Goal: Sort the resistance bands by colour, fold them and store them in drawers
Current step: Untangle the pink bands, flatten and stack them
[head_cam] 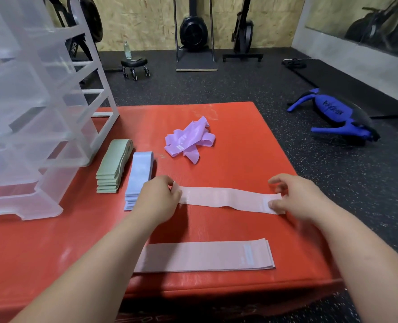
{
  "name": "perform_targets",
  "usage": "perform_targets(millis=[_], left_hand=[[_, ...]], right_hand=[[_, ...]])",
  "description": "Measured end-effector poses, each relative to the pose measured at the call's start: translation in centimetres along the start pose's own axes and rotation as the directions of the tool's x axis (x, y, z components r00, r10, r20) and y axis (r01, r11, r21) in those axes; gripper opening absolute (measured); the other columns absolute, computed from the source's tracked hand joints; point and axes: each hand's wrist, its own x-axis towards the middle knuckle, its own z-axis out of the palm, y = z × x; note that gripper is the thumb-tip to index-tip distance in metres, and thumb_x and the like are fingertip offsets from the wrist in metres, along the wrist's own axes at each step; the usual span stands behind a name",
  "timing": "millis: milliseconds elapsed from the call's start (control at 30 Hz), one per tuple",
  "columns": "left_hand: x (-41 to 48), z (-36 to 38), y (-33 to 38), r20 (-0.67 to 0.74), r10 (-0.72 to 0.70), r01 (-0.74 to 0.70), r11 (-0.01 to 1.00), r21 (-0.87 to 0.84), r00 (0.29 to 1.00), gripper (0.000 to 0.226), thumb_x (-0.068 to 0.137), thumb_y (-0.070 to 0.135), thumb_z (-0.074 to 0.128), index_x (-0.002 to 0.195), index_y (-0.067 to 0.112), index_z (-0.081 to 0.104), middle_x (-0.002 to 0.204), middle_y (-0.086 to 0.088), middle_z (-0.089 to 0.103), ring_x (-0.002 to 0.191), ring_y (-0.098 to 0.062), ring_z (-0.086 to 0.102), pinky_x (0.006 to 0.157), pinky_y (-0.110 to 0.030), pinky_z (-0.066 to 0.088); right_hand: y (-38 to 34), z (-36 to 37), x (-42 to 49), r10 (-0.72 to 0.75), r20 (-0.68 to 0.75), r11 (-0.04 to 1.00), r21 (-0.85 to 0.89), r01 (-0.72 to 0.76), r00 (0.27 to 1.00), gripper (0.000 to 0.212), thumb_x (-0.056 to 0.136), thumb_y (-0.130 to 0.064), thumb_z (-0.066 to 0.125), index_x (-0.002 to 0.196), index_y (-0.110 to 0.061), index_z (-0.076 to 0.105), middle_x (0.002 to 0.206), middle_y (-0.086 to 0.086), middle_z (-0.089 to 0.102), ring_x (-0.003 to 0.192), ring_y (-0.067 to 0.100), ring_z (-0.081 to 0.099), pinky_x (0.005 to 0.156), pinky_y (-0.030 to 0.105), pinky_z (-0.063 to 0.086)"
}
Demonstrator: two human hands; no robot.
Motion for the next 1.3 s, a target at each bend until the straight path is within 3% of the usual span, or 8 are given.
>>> perform_targets(millis=[67,233,367,633,800,933,1067,1300], left_hand=[[-0.2,0.2,0.2,-0.02,0.012,-0.011,1.0,0.017,1.0,0.021,0.101,0.033,0.061,0.107,0.014,0.07,0.087,-0.009,0.076,0.091,-0.032,0.069,0.076,-0.037,0.052],[-0.4,0.0,0.6,-0.064,0.024,-0.021,0.999,0.047,0.998,0.014,0.099,0.024,0.062,0.097,0.014,0.07,0.093,-0.007,0.074,0.092,-0.031,0.065,0.073,-0.036,0.047],[-0.8,-0.7,1.1,-0.114,0.015,-0.021,0.998,-0.052,0.993,0.015,0.096,0.027,0.064,0.084,0.018,0.064,0.077,0.0,0.071,0.081,-0.027,0.067,0.068,-0.034,0.046],[-3.1,-3.5,0.2,-0.169,0.005,-0.045,0.971,-0.234,0.986,0.017,0.096,0.031,0.067,0.081,0.025,0.062,0.073,0.004,0.073,0.069,-0.025,0.072,0.072,-0.049,0.061],[-5.6,-5.7,-1.5,-0.176,0.007,-0.052,0.966,-0.251,0.984,0.018,0.097,0.032,0.071,0.081,0.023,0.068,0.071,0.006,0.072,0.067,-0.021,0.069,0.07,-0.04,0.059],[-7.9,-7.4,-2.7,-0.171,-0.029,-0.017,0.966,-0.26,0.985,0.018,0.095,0.032,0.072,0.08,0.022,0.071,0.072,0.007,0.072,0.066,-0.018,0.065,0.068,-0.036,0.053],[-10.0,-9.2,-3.7,-0.177,-0.051,0.003,0.965,-0.261,0.983,0.016,0.093,0.029,0.076,0.078,0.024,0.074,0.071,0.011,0.072,0.07,-0.008,0.065,0.067,-0.029,0.045],[-12.6,-10.3,-5.0,-0.126,-0.023,0.013,0.997,-0.081,0.992,0.015,0.089,0.027,0.078,0.077,0.022,0.072,0.076,0.008,0.071,0.075,-0.011,0.064,0.063,-0.025,0.042]], right_hand=[[-0.5,-0.2,0.0,-0.009,-0.005,1.0,0.022,0.009,1.0,0.053,0.072,-0.014,0.085,0.116,-0.037,0.069,0.09,-0.01,0.071,0.075,0.007,0.065,0.077,0.028,0.049],[-2.9,-2.8,-1.4,-0.168,-0.127,0.841,0.499,0.21,0.978,0.042,0.081,-0.001,0.085,0.114,-0.025,0.075,0.088,0.008,0.074,0.073,0.01,0.061,0.077,0.026,0.053],[-1.4,-3.3,-2.0,0.052,-0.331,0.973,0.23,0.027,0.942,0.026,0.073,-0.018,0.09,0.091,-0.031,0.077,0.075,-0.009,0.074,0.073,0.01,0.071,0.075,0.03,0.053],[-0.6,-2.8,-4.8,0.162,-0.312,0.911,0.411,-0.021,0.936,0.025,0.071,-0.028,0.095,0.088,-0.032,0.079,0.077,-0.002,0.072,0.069,0.018,0.07,0.074,0.035,0.057],[-1.7,-2.4,-7.3,0.127,-0.223,0.829,0.559,0.021,0.967,0.022,0.082,-0.009,0.088,0.1,-0.015,0.077,0.077,0.007,0.068,0.053,-0.001,0.06,0.055,0.011,0.049],[-2.5,-1.6,-8.8,0.103,-0.162,0.791,0.611,0.018,0.981,0.022,0.085,-0.01,0.085,0.103,-0.021,0.078,0.083,0.011,0.073,0.068,0.01,0.066,0.076,0.032,0.06],[-3.5,-0.9,-10.4,0.07,-0.164,0.787,0.616,0.046,0.984,0.024,0.086,-0.008,0.083,0.107,-0.019,0.077,0.087,0.01,0.075,0.071,0.014,0.066,0.068,0.022,0.056],[-4.2,1.0,-12.2,0.05,-0.21,0.888,0.456,0.052,0.976,0.025,0.08,-0.012,0.089,0.096,-0.027,0.077,0.081,0.003,0.075,0.064,0.021,0.072,0.081,0.047,0.063]])
